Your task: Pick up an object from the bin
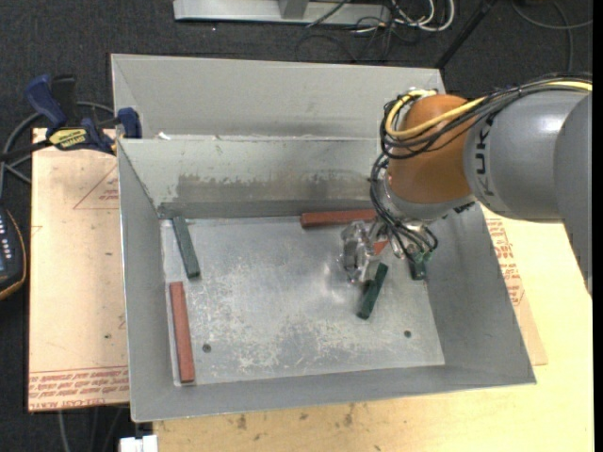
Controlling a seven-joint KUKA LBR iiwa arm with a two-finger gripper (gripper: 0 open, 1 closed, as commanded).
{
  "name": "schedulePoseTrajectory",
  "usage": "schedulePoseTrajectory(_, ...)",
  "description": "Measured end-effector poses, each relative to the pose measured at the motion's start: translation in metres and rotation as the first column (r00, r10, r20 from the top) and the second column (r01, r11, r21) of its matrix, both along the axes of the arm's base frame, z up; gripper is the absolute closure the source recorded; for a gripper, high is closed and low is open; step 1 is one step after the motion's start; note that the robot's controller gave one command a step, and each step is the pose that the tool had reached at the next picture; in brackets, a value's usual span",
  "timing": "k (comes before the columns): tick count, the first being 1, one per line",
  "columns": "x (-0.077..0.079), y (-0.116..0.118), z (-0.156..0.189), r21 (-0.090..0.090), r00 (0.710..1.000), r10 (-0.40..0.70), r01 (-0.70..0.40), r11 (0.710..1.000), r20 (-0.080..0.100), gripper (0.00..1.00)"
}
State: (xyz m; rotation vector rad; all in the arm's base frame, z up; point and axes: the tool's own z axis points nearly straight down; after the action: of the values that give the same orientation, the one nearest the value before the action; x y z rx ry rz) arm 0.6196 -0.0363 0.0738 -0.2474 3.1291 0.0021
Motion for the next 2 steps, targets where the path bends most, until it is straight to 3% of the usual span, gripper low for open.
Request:
schedulePoseTrajectory(1,0.0,0.0,0.0,0.0,1.0,0.0,0.0,1.0,0.0,0.0)
schedulePoseTrajectory(2,-0.041,-0.061,0.0,-0.002,0.913,0.408,-0.408,0.913,-0.004,0.0)
